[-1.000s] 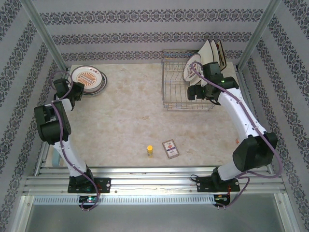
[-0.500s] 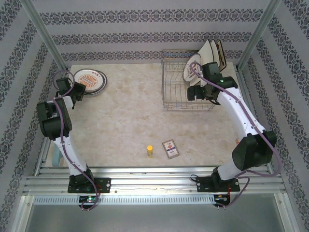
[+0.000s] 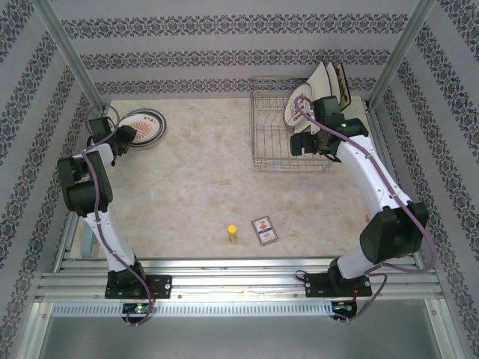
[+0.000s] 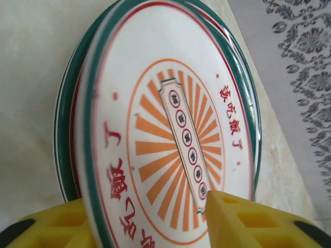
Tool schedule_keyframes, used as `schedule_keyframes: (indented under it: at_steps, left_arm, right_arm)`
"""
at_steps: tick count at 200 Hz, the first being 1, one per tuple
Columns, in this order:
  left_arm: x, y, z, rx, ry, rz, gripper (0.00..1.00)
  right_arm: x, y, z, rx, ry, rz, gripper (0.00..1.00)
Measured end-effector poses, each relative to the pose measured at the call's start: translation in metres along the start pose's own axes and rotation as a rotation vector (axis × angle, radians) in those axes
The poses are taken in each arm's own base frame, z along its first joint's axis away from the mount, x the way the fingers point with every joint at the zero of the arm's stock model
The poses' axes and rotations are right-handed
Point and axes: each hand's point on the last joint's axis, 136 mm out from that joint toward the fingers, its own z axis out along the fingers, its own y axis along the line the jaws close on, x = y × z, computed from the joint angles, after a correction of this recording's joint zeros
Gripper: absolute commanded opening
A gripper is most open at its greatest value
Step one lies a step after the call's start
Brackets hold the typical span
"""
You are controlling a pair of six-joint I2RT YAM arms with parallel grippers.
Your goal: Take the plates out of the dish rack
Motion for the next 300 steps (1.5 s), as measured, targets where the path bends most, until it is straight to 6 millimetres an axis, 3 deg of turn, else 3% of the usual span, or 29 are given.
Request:
schedule_keyframes:
  at_steps: [72,132,158,173,192,217,236,273,300]
  left_arm:
    - [-0.001,-0.027,-0.028,-0.107,0.025,0.259,0.89]
    - [0.014,-0.014,-0.035,-0.161,0.08,0.341,0.98]
    - [0.026,-0.008,-0.049,-0.211,0.108,0.399,1.0]
    - [0.034,-0.019,-0.066,-0.225,0.119,0.461,1.0]
    - [0.047,-0.051,-0.093,-0.203,0.117,0.565,1.0]
    - [0.078,-0.092,-0.13,-0.161,0.132,0.713,1.0]
    - [0.107,-0.104,-0.149,-0.152,0.171,0.805,1.0]
    - [0.153,-0.074,-0.167,-0.214,0.297,0.876,1.0]
    - [0.161,-0.054,-0.177,-0.267,0.341,0.884,1.0]
  right_arm:
    - [-0.001,0.001,-0.001,-0.005,-0.003,0.0,0.98]
    - [-0.006,0.006,-0.012,-0.04,-0.033,0.001,0.98]
    - [-0.019,0.008,-0.023,-0.047,-0.071,0.001,0.98]
    - [-0.033,0.009,-0.031,-0.051,-0.104,-0.001,0.98]
    - [-0.057,0.015,-0.034,-0.053,-0.142,-0.008,0.98]
    - [-0.089,0.019,-0.012,-0.022,-0.155,-0.025,0.98]
    - [-0.108,0.018,0.017,0.018,-0.142,-0.031,0.98]
    - [-0.142,0.01,0.07,0.108,-0.139,-0.028,0.98]
    - [-0.175,0.003,0.089,0.153,-0.191,-0.02,0.98]
